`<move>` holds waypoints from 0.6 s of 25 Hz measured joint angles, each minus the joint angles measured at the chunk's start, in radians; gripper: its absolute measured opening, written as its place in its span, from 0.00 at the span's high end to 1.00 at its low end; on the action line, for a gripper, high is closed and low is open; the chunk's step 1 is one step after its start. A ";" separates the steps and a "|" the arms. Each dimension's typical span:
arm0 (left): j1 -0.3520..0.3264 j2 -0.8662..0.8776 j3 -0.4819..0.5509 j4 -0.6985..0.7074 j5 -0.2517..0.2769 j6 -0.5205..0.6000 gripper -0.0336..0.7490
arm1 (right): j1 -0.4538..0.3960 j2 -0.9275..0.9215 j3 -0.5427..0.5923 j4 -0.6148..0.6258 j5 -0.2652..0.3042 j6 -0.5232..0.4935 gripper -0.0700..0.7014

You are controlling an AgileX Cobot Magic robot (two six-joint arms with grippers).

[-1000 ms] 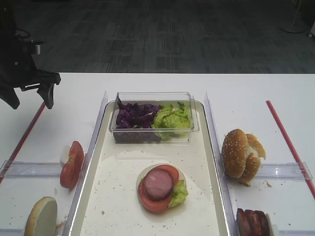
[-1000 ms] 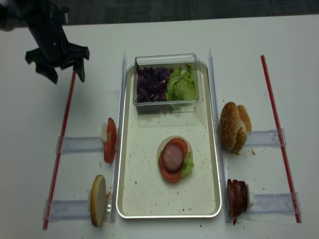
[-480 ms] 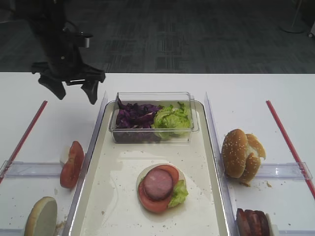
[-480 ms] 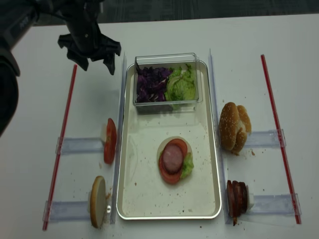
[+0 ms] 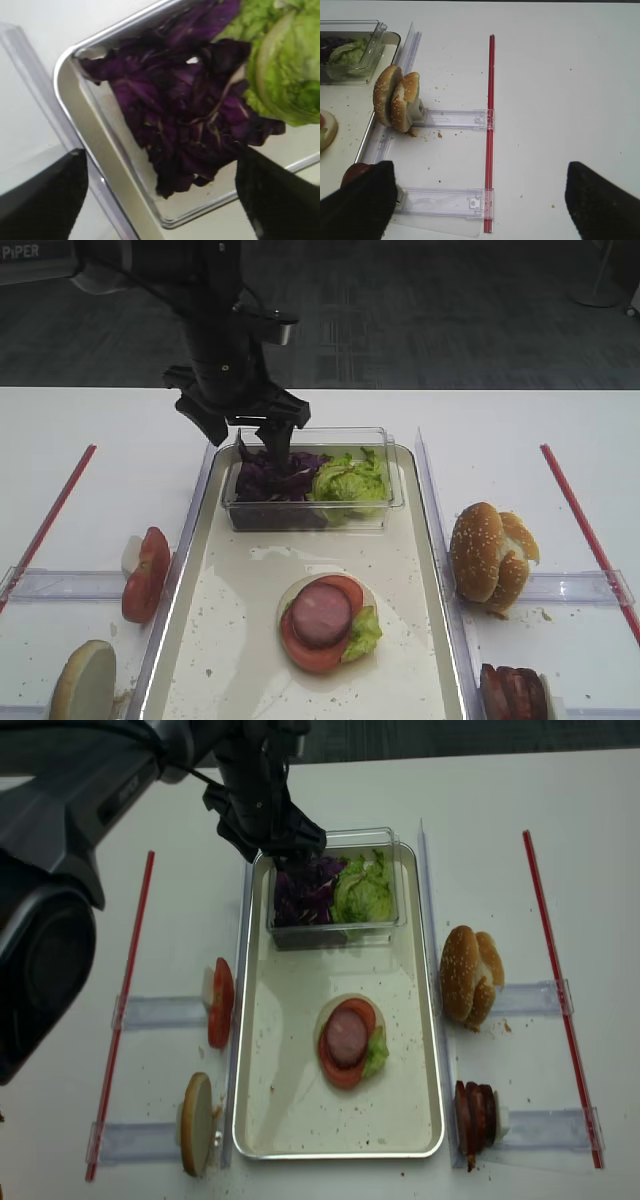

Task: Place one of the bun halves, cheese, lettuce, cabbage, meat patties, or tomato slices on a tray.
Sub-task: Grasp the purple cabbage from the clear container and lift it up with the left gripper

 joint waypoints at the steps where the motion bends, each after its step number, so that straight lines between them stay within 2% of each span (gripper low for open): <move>1: -0.013 0.000 0.000 0.000 0.000 0.004 0.25 | 0.000 0.000 0.000 0.007 0.000 0.000 0.01; 9: -0.076 0.000 0.000 -0.005 -0.013 0.054 0.25 | 0.000 0.000 0.000 0.000 0.000 0.000 0.01; 15: -0.081 0.000 0.000 0.000 -0.013 0.077 0.26 | 0.000 0.000 0.000 0.000 0.000 0.000 0.01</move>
